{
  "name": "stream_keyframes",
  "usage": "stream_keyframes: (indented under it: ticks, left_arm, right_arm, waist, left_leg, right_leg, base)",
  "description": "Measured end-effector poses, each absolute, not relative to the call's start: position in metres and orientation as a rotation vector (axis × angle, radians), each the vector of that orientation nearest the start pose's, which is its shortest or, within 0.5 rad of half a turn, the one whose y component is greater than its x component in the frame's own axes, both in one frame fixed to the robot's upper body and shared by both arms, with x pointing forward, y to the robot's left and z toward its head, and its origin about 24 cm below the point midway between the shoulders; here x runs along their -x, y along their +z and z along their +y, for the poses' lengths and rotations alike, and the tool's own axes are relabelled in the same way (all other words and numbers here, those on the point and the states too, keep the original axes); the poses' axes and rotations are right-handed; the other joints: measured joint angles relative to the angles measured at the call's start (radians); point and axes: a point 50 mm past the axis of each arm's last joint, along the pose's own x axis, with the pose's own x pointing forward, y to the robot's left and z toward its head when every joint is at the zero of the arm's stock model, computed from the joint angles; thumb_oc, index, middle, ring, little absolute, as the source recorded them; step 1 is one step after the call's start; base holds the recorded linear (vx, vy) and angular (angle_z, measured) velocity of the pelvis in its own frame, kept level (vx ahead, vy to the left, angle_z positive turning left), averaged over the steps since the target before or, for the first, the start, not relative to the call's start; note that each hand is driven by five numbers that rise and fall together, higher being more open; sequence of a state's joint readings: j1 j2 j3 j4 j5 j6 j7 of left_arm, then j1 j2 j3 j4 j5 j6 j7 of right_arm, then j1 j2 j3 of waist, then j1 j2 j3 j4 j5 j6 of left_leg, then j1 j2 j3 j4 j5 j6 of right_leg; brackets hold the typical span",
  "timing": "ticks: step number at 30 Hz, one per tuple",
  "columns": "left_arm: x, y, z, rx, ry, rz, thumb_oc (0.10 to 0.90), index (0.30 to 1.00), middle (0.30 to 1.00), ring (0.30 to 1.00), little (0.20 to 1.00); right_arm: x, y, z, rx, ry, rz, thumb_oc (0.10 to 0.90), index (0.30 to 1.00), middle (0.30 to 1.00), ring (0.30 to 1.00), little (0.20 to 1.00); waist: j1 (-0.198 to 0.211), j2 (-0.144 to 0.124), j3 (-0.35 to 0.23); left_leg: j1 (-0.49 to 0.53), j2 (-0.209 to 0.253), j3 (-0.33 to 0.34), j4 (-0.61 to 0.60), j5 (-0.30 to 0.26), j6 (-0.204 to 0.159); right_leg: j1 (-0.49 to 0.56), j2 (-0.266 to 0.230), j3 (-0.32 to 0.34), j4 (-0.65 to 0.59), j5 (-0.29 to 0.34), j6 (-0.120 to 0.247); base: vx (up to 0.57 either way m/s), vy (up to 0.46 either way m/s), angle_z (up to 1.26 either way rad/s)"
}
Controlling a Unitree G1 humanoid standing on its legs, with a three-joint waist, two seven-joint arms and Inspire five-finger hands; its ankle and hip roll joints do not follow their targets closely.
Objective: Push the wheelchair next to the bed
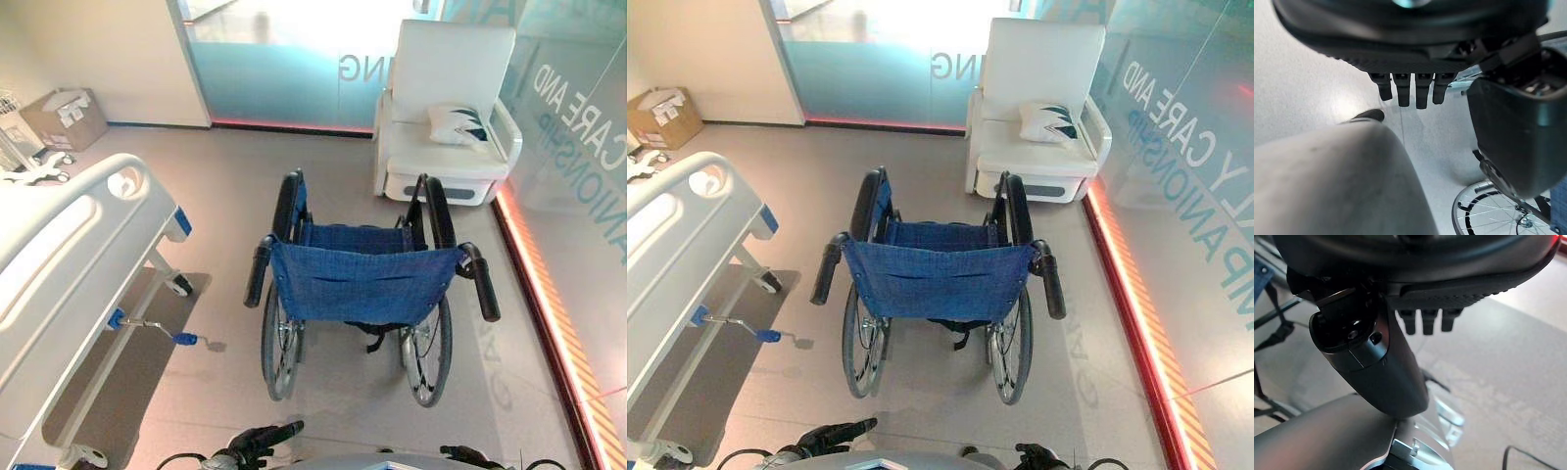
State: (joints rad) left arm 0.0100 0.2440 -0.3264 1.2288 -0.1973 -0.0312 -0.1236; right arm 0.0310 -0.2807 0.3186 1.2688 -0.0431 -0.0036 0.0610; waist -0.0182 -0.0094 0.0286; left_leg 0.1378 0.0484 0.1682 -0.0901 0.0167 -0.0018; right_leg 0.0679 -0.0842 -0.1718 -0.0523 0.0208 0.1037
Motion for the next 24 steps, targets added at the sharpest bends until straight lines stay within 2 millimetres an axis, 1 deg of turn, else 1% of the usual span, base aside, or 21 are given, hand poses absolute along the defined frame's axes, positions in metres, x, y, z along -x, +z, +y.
stream_keyframes:
  ticks: [10, 13, 17, 19, 21, 23, 24]
  left_arm:
    - [-0.085, -0.165, 0.215, -0.188, -0.093, 1.218, 0.8, 0.9, 0.9, 0.9, 0.9]
    - [-0.082, -0.165, 0.218, -0.162, -0.037, 1.22, 0.8, 0.9, 0.9, 0.9, 0.9]
    - [-0.081, -0.164, 0.226, -0.145, 0.048, 1.219, 0.8, 0.9, 0.9, 0.9, 0.9]
    - [-0.081, -0.162, 0.234, -0.135, 0.094, 1.215, 0.8, 0.9, 0.9, 0.9, 0.9]
    - [-0.082, -0.159, 0.248, -0.107, 0.167, 1.201, 0.8, 0.9, 0.9, 0.9, 0.9]
    - [-0.084, -0.151, 0.27, -0.107, 0.26, 1.177, 0.8, 0.9, 0.9, 0.9, 0.9]
    - [-0.086, -0.149, 0.276, -0.116, 0.278, 1.17, 0.8, 0.9, 0.9, 0.9, 0.9]
  right_arm:
    - [-0.06, -0.166, -0.237, 0.416, 0.16, 1.344, 0.8, 0.9, 0.9, 0.9, 0.9]
    - [-0.058, -0.166, -0.238, 0.398, 0.138, 1.347, 0.8, 0.9, 0.9, 0.9, 0.9]
    - [-0.057, -0.166, -0.239, 0.39, 0.126, 1.348, 0.8, 0.9, 0.9, 0.9, 0.9]
    - [-0.059, -0.165, -0.244, 0.387, 0.104, 1.345, 0.8, 0.9, 0.9, 0.9, 0.9]
    - [-0.062, -0.161, -0.258, 0.335, 0.01, 1.331, 0.8, 0.9, 0.9, 0.9, 0.9]
    - [-0.071, -0.152, -0.279, 0.314, -0.089, 1.307, 0.8, 0.9, 0.9, 0.9, 0.9]
    - [-0.073, -0.15, -0.286, 0.318, -0.111, 1.3, 0.8, 0.9, 0.9, 0.9, 0.9]
  waist:
    - [-0.002, -0.001, -0.001]
    - [-0.005, 0.001, -0.002]
    - [-0.008, 0.002, -0.004]
    - [-0.009, 0.004, -0.006]
    - [-0.01, 0.008, -0.01]
    - [-0.014, 0.01, -0.014]
    - [-0.014, 0.011, -0.014]
  left_leg:
    - [0.004, 0.0, -0.001, 0.0, 0.0, 0.0]
    - [0.012, 0.001, 0.0, 0.0, 0.0, 0.0]
    - [0.013, 0.001, 0.001, 0.0, 0.0, 0.0]
    - [0.014, 0.001, 0.002, -0.001, 0.0, 0.0]
    - [0.014, 0.001, 0.004, -0.006, 0.0, 0.0]
    - [0.015, 0.002, 0.006, -0.007, 0.0, -0.001]
    - [0.014, 0.002, 0.006, -0.007, 0.0, -0.001]
  right_leg:
    - [0.004, -0.002, -0.002, 0.0, 0.0, 0.0]
    - [0.013, -0.002, -0.003, -0.001, -0.001, 0.0]
    - [0.014, -0.002, -0.003, 0.0, 0.0, 0.0]
    - [0.014, -0.003, -0.003, 0.001, 0.0, 0.0]
    - [0.014, -0.003, -0.003, 0.001, 0.0, 0.0]
    - [0.016, -0.003, -0.003, 0.001, 0.0, 0.001]
    - [0.016, -0.003, -0.003, 0.0, 0.0, 0.001]
  base:
    - [0.01, 0.004, 0.0]
    - [0.02, 0.011, 0.01]
    - [0.0, 0.0, 0.0]
    - [0.0, 0.0, 0.0]
    - [0.0, 0.0, 0.0]
    - [0.0, 0.0, 0.0]
    - [0.0, 0.0, 0.0]
